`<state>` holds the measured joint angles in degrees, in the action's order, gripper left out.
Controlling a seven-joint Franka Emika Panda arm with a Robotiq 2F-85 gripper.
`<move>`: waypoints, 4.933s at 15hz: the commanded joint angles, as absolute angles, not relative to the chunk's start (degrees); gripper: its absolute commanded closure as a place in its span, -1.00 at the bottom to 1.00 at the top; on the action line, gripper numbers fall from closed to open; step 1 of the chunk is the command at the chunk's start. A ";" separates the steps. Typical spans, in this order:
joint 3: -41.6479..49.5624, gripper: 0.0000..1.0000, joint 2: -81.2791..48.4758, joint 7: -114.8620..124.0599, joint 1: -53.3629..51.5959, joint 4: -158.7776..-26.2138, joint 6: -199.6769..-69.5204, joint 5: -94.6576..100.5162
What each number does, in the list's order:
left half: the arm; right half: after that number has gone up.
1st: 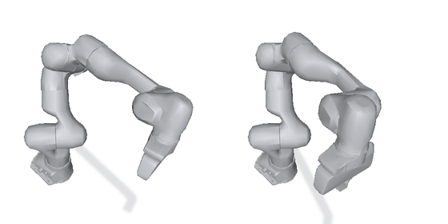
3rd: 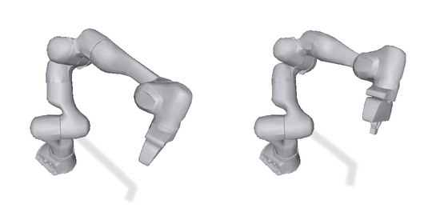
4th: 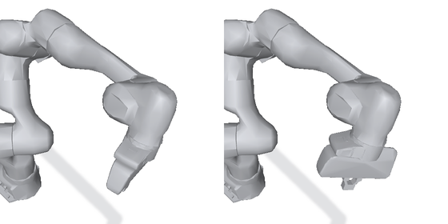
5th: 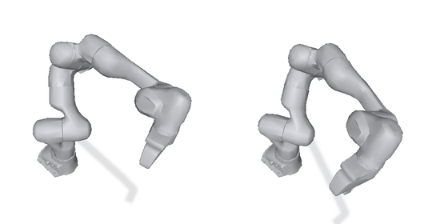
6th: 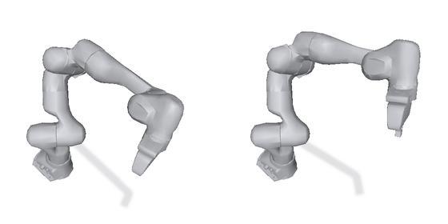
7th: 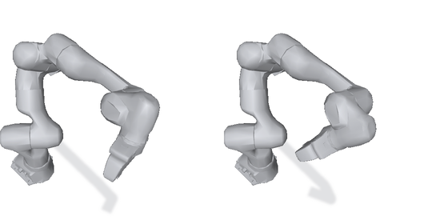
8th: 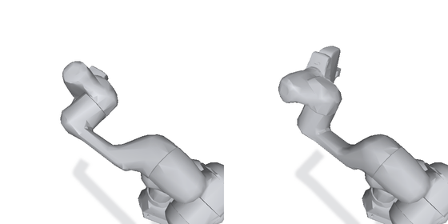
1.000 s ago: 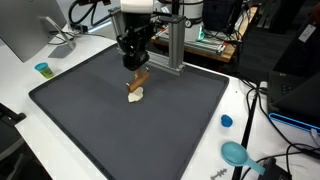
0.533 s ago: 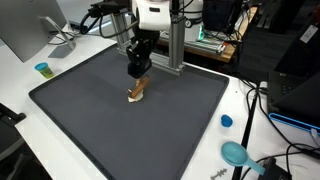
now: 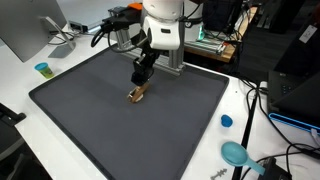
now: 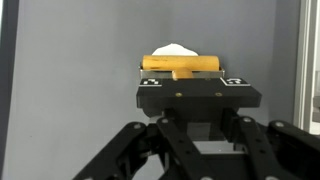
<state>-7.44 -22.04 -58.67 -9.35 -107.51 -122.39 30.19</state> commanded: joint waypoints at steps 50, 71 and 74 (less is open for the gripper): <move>-6.60 0.57 -32.90 -48.38 -10.24 -94.72 -112.19 31.14; -9.15 0.57 -24.09 -52.93 -9.32 -100.91 -118.09 24.19; -7.86 0.57 -23.57 -49.86 -9.76 -101.73 -117.42 26.09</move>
